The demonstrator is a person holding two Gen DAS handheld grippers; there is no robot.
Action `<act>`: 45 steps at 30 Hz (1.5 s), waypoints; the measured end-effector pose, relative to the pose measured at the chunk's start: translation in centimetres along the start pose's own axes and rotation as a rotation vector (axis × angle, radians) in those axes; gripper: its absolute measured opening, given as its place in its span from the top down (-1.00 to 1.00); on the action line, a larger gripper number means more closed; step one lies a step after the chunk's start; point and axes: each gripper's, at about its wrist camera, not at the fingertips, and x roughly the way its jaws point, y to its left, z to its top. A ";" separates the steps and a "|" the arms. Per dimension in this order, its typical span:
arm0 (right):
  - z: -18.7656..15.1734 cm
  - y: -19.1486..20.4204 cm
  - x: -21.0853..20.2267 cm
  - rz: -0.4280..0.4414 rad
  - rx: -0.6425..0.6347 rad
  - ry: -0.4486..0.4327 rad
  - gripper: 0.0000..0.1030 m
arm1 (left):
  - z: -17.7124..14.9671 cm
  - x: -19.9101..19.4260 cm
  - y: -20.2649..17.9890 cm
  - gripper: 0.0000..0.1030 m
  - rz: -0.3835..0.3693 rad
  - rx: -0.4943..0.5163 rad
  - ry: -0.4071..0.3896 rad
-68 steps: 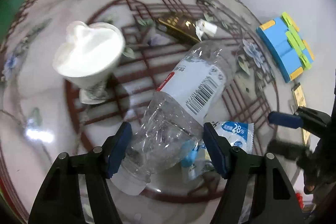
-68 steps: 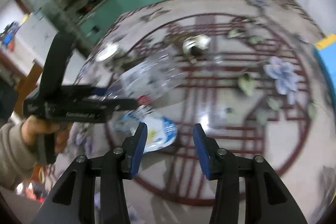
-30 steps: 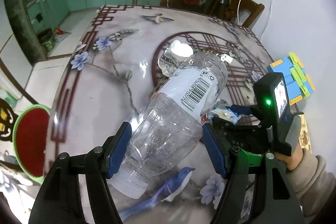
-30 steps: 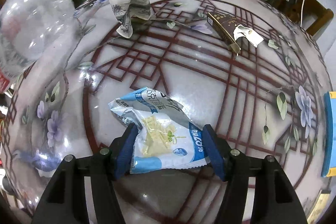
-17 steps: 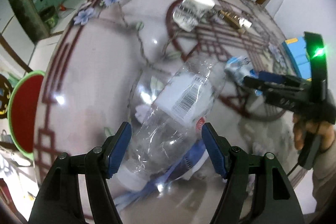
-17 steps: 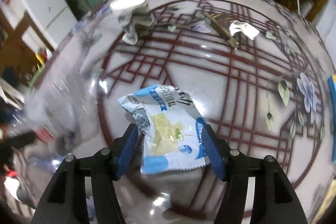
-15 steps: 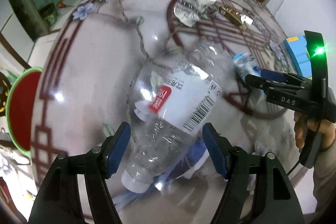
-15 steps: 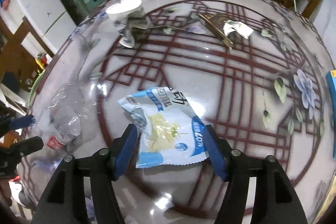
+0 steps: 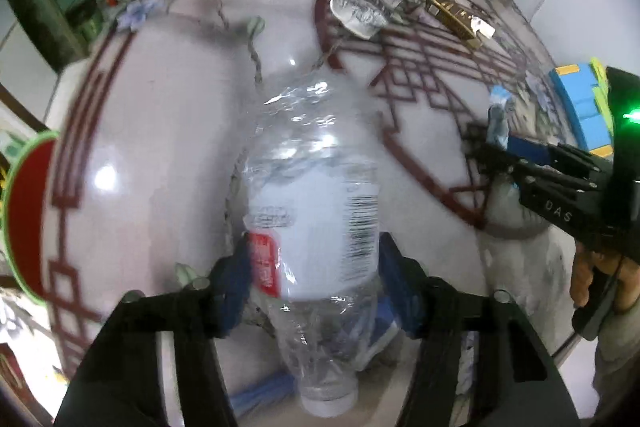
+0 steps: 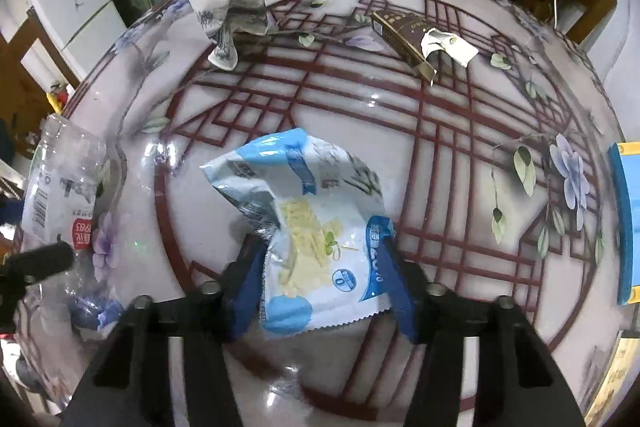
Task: Collect trash
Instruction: 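Carry the bottle and snack packet over the red bin with both tools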
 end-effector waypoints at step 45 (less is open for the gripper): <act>1.0 14.9 -9.9 0.101 0.078 -0.165 0.79 | -1.2 -10.2 10.2 0.00 -0.028 0.019 -0.173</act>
